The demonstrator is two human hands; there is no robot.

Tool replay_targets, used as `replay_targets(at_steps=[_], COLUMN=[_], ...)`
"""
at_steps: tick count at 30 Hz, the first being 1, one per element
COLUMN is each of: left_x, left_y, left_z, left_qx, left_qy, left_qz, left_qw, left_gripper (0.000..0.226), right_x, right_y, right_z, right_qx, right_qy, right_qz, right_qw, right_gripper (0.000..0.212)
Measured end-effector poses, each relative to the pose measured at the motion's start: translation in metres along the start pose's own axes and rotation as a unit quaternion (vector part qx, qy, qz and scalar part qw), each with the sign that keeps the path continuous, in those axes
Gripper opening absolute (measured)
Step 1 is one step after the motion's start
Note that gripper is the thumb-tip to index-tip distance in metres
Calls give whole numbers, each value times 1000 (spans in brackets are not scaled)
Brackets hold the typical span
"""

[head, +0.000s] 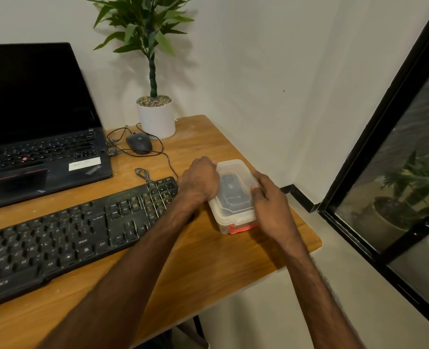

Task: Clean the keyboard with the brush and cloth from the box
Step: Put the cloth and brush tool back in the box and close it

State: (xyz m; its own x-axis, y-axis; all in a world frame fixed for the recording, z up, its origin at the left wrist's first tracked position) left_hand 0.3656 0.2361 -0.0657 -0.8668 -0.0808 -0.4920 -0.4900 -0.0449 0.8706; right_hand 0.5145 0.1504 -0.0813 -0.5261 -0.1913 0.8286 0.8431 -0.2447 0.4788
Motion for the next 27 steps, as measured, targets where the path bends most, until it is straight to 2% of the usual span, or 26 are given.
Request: replay_targets(at_steps=[5,8,10,12,15,17,22,27], left_x=[-4,-5,-11,-19,-18,-12,-15,-15], left_y=[5,9,17,20,6,-2,-3,3], left_z=[-6,-14,-20,-27,-36,-39,-41,-47], left_qx=[-19,-61,-119,-134,-5,35,35,12], left_qy=[-11,-34,-66,-115,-129,-124,-116,-113], left_qz=[0,-26,25,95,128,152,180,136], left_qw=[1000,997,990,980,983,980,976,984], left_gripper=[35,29,39,46,53,58,60,57], right_x=[4,21,30,31,28,27,19,16], right_y=[10,7,0,-6,-7,-7,-11,-13], right_z=[8,10,11,16,19,19,22,23], right_qx=[45,25,13,63,120,140,119,109], right_qy=[-20,20,73,100,100,82,75,83], right_qz=[-53,-241,-310,-287,-233,-233,-208,-224], right_qw=[997,970,948,951,960,959,968,965], right_gripper=[37,45,58,57,50,50,50,50])
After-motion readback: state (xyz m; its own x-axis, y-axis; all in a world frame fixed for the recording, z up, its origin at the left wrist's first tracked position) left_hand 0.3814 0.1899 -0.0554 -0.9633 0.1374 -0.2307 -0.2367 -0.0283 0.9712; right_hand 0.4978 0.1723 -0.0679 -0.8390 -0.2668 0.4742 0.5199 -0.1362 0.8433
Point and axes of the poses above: each hand's wrist, its own z-axis towards the middle knuckle, its own y-axis out of the back of the hand, x = y × z, the point moved 3 cm from there along z, towards the middle knuckle, and after that the axes turned 8 degrees about y, right-handed, at the moved point
